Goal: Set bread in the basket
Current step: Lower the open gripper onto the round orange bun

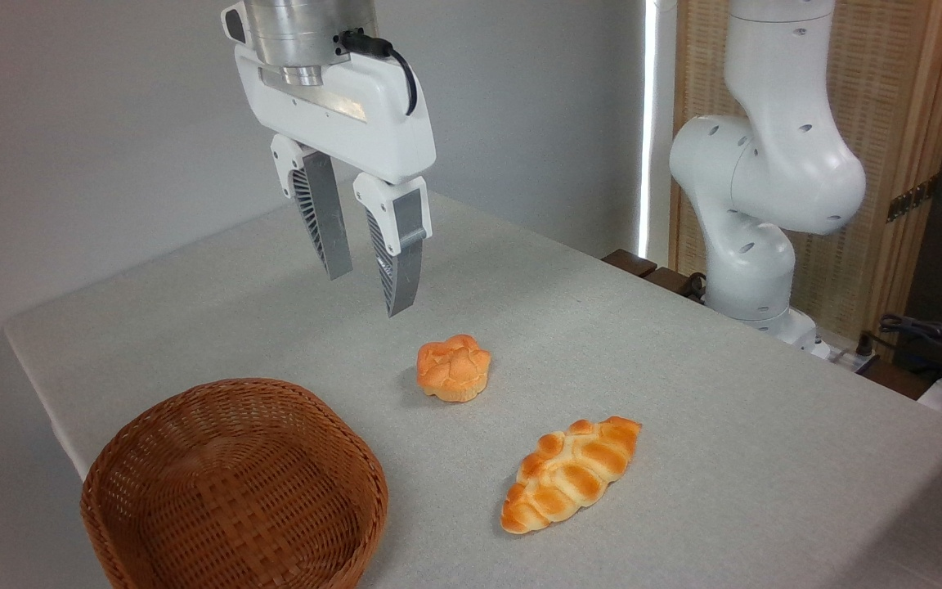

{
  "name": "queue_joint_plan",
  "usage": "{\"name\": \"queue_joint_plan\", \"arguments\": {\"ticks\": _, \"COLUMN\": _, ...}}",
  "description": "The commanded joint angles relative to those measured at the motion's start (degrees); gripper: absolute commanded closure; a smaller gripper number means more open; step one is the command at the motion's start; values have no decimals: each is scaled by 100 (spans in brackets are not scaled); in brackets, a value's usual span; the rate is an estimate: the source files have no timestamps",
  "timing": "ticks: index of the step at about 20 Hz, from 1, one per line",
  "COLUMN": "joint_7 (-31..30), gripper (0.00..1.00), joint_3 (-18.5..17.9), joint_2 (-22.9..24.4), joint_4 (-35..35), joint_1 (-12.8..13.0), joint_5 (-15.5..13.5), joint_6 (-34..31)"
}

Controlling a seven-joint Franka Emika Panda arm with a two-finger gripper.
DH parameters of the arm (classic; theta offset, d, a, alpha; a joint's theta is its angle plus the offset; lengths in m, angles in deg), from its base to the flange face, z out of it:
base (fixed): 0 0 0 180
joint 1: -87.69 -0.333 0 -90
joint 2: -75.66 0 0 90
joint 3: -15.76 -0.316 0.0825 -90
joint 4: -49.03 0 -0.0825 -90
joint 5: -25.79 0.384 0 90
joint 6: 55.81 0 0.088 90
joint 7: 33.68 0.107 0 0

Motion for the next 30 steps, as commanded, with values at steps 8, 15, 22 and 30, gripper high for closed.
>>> {"name": "queue_joint_plan", "arguments": {"ticks": 8, "joint_7": -66, "gripper": 0, "joint_3": -5, "joint_2": 304, "joint_4": -436, "joint_1": 34, "joint_5": -332, "joint_6": 147}}
{"name": "queue_joint_plan", "arguments": {"ticks": 15, "joint_7": 57, "gripper": 0, "joint_3": 389, "joint_2": 902, "joint_4": -1666, "joint_1": 43, "joint_5": -306, "joint_6": 1070}}
{"name": "queue_joint_plan", "arguments": {"ticks": 22, "joint_7": 57, "gripper": 0, "joint_3": 1119, "joint_2": 894, "joint_4": -2851, "joint_1": 87, "joint_5": 45, "joint_6": 1561}}
{"name": "queue_joint_plan", "arguments": {"ticks": 30, "joint_7": -22, "gripper": 0, "joint_3": 1436, "joint_2": 771, "joint_4": -3820, "joint_1": 96, "joint_5": 740, "joint_6": 2283}}
